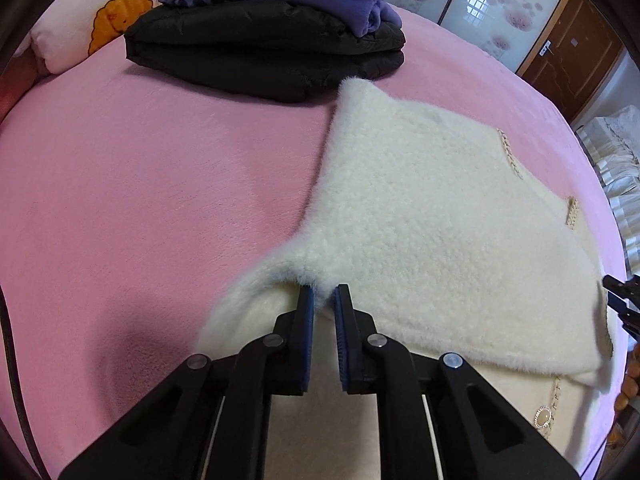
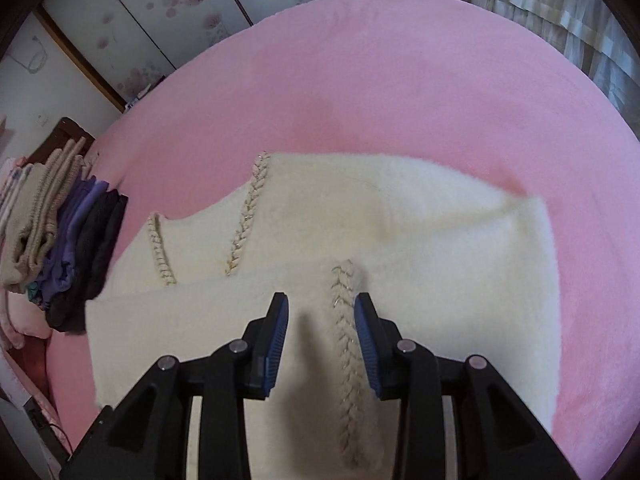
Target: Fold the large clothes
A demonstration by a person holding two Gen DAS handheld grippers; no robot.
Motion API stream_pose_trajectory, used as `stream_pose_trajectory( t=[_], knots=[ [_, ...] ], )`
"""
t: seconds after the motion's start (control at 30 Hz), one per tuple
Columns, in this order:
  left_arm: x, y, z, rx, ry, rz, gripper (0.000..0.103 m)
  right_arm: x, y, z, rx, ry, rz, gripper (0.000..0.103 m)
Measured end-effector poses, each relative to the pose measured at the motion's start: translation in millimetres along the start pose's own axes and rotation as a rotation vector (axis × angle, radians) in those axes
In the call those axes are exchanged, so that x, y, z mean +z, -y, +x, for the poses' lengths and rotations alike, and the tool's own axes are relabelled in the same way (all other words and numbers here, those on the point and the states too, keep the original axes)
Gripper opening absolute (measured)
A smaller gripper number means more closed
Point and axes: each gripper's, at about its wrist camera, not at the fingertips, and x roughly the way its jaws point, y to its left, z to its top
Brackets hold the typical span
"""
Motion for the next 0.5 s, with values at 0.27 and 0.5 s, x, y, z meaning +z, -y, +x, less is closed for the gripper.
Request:
stream_pose_trajectory(
  t=[0.27, 0.5],
  knots=[
    [30, 2, -47, -0.008, 0.047, 0.107, 0.023, -2, 3, 24, -0.007, -0.042, -0.030, 0.035],
    [102, 26, 9, -0.077, 0.040, 0.217, 0.047, 1, 10, 27, 0.044, -0.057, -0.031, 0.037]
  ],
)
